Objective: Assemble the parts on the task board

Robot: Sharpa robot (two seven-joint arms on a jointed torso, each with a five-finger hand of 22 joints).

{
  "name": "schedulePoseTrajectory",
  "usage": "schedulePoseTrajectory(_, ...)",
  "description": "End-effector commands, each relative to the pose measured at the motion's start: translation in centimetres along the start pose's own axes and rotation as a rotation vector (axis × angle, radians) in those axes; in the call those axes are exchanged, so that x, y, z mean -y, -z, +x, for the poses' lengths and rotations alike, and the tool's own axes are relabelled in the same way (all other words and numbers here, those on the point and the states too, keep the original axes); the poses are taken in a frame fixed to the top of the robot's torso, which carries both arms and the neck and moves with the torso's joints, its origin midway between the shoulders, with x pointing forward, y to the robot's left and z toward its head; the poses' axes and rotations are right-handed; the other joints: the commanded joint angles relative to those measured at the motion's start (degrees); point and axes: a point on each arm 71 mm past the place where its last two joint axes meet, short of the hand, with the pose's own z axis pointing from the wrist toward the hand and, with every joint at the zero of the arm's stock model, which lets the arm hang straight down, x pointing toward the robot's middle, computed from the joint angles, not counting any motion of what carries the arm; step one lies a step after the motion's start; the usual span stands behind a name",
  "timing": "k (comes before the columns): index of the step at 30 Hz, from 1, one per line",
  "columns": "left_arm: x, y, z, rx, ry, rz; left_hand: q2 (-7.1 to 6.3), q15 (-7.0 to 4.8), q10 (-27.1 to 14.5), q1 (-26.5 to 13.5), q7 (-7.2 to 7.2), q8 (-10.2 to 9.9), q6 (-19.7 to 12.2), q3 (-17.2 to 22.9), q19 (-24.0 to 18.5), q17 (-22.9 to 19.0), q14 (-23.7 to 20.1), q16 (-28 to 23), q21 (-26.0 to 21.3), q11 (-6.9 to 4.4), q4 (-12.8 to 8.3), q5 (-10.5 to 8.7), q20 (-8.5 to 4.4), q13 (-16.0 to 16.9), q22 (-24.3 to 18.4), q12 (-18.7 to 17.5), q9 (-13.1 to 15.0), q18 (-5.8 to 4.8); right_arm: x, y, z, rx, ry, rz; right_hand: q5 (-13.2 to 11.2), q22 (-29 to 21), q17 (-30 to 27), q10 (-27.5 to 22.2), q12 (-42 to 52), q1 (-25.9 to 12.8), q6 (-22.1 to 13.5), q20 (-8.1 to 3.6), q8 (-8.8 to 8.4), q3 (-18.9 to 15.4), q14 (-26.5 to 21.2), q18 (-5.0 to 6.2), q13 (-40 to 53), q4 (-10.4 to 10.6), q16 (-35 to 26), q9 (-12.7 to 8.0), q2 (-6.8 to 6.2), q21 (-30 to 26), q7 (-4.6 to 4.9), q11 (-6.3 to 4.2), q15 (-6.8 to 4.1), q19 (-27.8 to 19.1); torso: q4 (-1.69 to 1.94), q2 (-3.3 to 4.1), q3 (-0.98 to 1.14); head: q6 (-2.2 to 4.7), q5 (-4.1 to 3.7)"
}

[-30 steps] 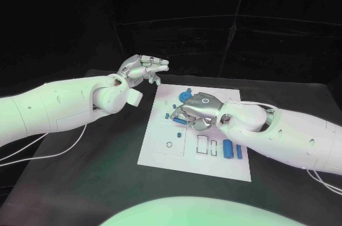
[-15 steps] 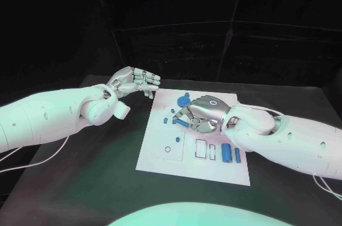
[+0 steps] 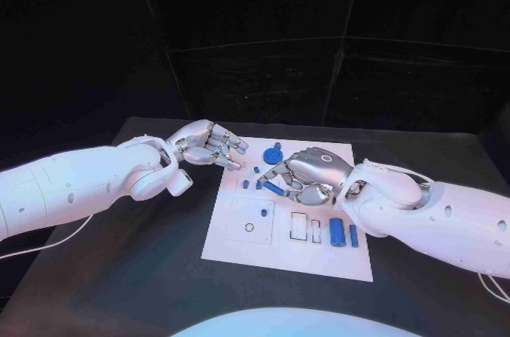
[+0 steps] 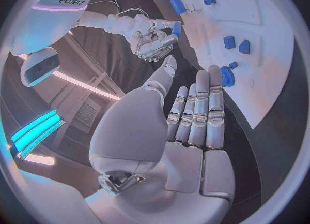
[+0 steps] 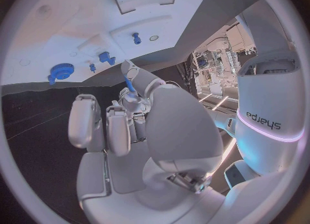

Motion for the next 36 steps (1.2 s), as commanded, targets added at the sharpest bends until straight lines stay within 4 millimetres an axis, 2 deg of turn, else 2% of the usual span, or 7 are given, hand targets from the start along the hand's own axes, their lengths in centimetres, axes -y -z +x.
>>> schedulePoseTrajectory(1,0.2,-0.1,0.8,-0.066,-0.079,0.006,-0.16,0.14,0.5,0.36,0.68,0.71,0.35,-0.68,-0.37,-0.5,-0.28,-0.93,-0.67,-0.17,0.08,0.14,0.25,0.11,-0.59,0.66,0.18,0.68,-0.2,0.1,-0.5,0.035,-0.026,0.0,0.21,2.46,6.07,0.07,0.06,-0.61,3.5,0.29,0.13,-0.37,3.6,-0.19,-0.05,0.17,0.03,0.1,0.06,0.19,3.47,0.5,0.48,0.23,-0.06,0.01,-0.04,0.15,-0.18)
schedulePoseTrajectory(5,0.3,-0.2,1.4,-0.099,-0.075,0.012,0.18,0.11,1.3,0.56,1.1,1.31,0.99,-1.11,-0.13,-0.92,0.23,-1.67,-1.06,-0.18,0.12,0.14,0.31,0.15,-1.19,1.27,0.23,0.77,-0.2,0.2,-0.6,0.04,-0.027,0.004,0.22,2.44,6.05,0.09,0.07,-0.61,3.56,0.32,0.14,-0.41,3.6,-0.18,-0.03,0.22,0.02,0.1,0.09,0.17,3.52,0.53,0.51,0.21,0.01,0.03,-0.02,0.21,-0.23)
schedulePoseTrajectory(9,0.4,-0.3,1.6,-0.112,-0.073,0.015,0.49,0.11,1.47,0.86,1.32,1.49,1.12,-1.28,0.07,-1.19,0.52,-2.17,-1.25,-0.11,-0.01,0.13,0.31,0.1,-1.53,1.41,0.19,0.79,-0.3,0.2,-0.8,0.049,-0.028,0.004,0.24,2.43,6.05,0.03,0.03,-0.6,3.62,0.34,0.15,-0.44,3.6,-0.18,-0.11,0.25,0.01,0.1,0.12,0.16,3.57,0.56,0.54,0.21,0.06,0.03,-0.04,0.5,-0.64)
schedulePoseTrajectory(18,0.8,-1.2,3.0,-0.152,-0.06,0.021,0.86,0.3,1.81,0.85,1.95,2.01,1.66,-2.21,0.55,-1.97,1.36,-3.8,-1.94,0.2,0.03,0.13,0.44,0.0,-2.63,1.64,0.13,0.78,-0.6,-0.2,-1.8,0.08,-0.029,-0.001,0.25,2.43,6.06,0.0,0.01,-0.59,3.7,0.38,0.15,-0.51,3.6,-0.18,-0.15,0.31,0.01,0.1,0.14,0.15,3.66,0.63,0.58,0.22,-0.1,0.04,-0.07,0.21,-0.75)
schedulePoseTrajectory(24,1.0,-1.6,3.6,-0.17,-0.054,0.023,1.18,0.19,2.78,0.73,1.93,2.3,2.06,-3.05,1.13,-2.6,2.35,-5.39,-2.55,0.1,0.06,0.11,0.4,0.03,-3.67,1.92,0.06,0.83,-0.9,-0.5,-1.8,0.086,-0.031,-0.004,0.25,2.43,6.06,0.0,0.01,-0.59,3.7,0.38,0.15,-0.51,3.6,-0.18,-0.15,0.31,0.01,0.1,0.14,0.15,3.66,0.63,0.58,0.22,0.07,0.07,0.01,0.0,-0.99)
schedulePoseTrajectory(29,1.2,-1.9,4.1,-0.181,-0.048,0.027,1.32,0.2,3.14,0.28,2.05,2.35,2.13,-3.86,1.59,-3.02,3.16,-6.65,-3.09,0.13,0.3,0.13,0.41,-0.01,-4.54,1.83,0.0,0.83,-1.1,-0.8,-1.8,0.083,-0.033,-0.008,0.25,2.37,6.01,0.0,0.01,-0.6,3.75,0.41,0.14,-0.57,3.59,-0.16,-0.14,0.36,-0.01,0.09,0.15,0.1,3.74,0.68,0.63,0.17,0.03,0.06,-0.03,-0.06,-0.84)
schedulePoseTrajectory(36,1.4,-2.1,4.5,-0.191,-0.037,0.037,1.86,-0.13,4.29,0.04,1.49,2.44,2.22,-4.91,2.61,-3.45,4.65,-8.37,-3.78,-0.31,0.45,0.12,0.19,0.07,-5.84,1.9,-0.01,0.9,-1.1,-1.0,-1.7,0.071,-0.023,-0.004,0.25,2.33,5.92,-0.12,-0.07,-0.58,3.76,0.43,0.13,-0.59,3.57,-0.15,-0.28,0.37,-0.06,0.08,0.15,0.07,3.76,0.71,0.65,0.13,0.0,0.03,-0.05,-0.16,-0.85)
